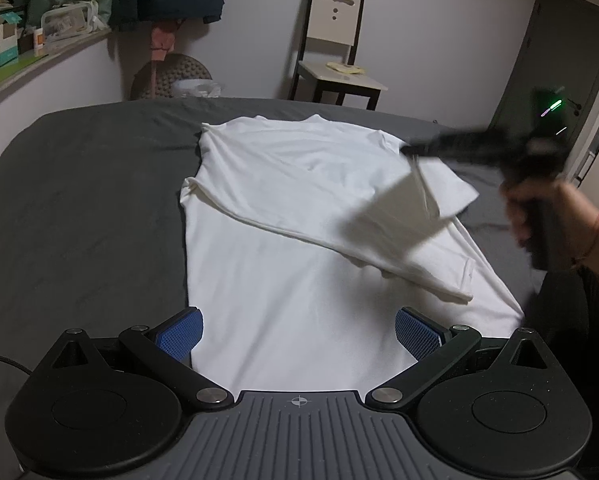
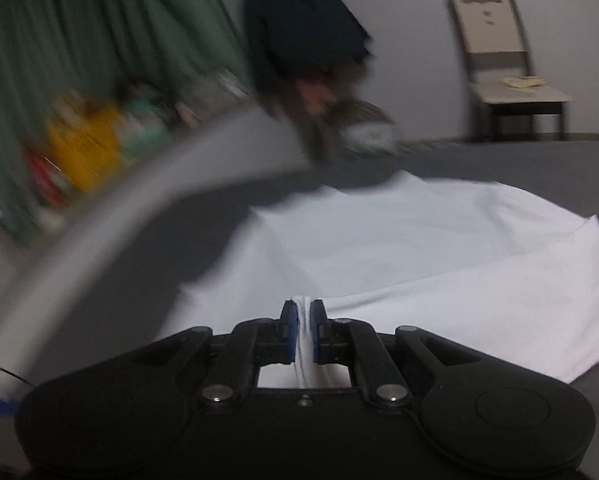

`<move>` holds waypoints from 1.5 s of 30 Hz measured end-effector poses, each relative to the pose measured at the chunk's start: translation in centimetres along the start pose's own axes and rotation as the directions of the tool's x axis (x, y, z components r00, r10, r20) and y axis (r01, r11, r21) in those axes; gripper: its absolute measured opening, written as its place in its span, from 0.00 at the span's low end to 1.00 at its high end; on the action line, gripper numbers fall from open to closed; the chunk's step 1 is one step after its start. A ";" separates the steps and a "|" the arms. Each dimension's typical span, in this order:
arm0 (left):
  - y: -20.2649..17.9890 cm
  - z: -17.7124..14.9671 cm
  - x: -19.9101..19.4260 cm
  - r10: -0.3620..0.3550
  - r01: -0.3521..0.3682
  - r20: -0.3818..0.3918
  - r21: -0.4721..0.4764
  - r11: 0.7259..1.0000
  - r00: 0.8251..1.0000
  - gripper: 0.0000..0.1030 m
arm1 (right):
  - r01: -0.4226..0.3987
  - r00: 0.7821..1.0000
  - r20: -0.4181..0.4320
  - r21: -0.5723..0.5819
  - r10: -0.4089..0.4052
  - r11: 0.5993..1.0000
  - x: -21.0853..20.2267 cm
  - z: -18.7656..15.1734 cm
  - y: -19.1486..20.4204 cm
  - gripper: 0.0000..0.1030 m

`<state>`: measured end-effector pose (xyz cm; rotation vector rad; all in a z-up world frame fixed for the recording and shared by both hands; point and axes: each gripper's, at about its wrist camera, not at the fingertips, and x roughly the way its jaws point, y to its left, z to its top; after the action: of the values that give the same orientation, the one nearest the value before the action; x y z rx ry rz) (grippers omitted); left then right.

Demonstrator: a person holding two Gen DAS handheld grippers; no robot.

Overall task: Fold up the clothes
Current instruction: 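Fold the held sleeve diagonally across the shirt body with the right gripper, then open the right gripper, release the sleeve and lift away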

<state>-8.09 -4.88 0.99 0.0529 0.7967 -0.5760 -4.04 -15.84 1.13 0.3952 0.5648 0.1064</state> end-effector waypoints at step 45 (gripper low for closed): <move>-2.4 0.6 7.1 0.007 -0.011 -0.048 -0.093 0.996 0.999 1.00 | 0.052 0.990 0.049 0.734 -0.129 0.677 5.6 -4.9 -21.1 0.45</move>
<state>-5.00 -10.42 -3.06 -0.0154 0.8683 -0.5298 -2.16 -32.41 -13.74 1.1612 0.5107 -0.2543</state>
